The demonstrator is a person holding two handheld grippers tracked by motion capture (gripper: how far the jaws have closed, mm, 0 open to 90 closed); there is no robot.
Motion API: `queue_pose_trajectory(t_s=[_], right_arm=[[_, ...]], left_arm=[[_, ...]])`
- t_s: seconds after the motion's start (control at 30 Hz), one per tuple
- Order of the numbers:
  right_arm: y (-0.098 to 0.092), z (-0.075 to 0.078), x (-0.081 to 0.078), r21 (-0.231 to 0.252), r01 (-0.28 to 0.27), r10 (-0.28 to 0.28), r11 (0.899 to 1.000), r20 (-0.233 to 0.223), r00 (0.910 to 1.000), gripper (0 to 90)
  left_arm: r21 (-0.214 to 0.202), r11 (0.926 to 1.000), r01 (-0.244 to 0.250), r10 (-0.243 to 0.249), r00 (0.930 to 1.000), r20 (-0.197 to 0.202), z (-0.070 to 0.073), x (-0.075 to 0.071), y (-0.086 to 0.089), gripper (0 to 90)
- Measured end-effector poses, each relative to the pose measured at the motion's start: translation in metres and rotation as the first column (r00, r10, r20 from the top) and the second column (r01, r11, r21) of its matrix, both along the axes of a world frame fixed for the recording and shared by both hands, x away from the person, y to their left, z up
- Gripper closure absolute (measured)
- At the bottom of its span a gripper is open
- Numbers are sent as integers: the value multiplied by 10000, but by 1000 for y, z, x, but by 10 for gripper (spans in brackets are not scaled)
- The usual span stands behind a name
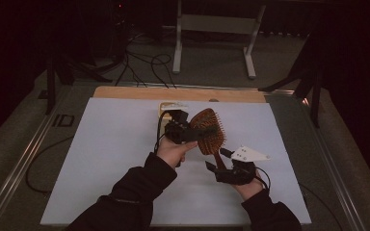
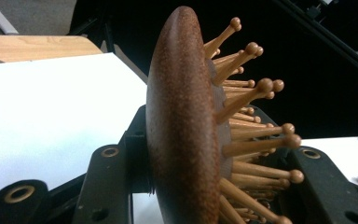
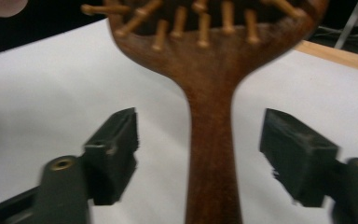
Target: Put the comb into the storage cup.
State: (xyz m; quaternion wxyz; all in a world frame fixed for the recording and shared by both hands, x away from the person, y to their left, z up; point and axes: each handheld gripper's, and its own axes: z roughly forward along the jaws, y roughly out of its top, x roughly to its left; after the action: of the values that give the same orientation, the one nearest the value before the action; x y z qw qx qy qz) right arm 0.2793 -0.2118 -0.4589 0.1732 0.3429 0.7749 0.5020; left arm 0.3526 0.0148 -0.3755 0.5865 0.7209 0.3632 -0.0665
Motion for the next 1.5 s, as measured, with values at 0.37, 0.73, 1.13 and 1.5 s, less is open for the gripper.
queue_pose_trajectory(t_s=[0.37,0.73,1.13,1.5], right_arm=[[0,-3,-2,-230,-203,202,9995,-75,9998,93],[-7,-4,-7,-207,-425,431,9989,261,9987,93],[-20,-4,-9,16,-461,461,9989,273,9986,93],[-26,-6,-12,83,-444,442,9990,163,9989,93]], left_arm=[[-10,9999,-155,155,9996,243,15,1,14,535],[195,9994,-293,284,9986,444,22,2,30,536],[278,9972,-696,675,9953,697,34,9,52,537],[297,9935,-1098,1070,9908,828,46,16,73,537]])
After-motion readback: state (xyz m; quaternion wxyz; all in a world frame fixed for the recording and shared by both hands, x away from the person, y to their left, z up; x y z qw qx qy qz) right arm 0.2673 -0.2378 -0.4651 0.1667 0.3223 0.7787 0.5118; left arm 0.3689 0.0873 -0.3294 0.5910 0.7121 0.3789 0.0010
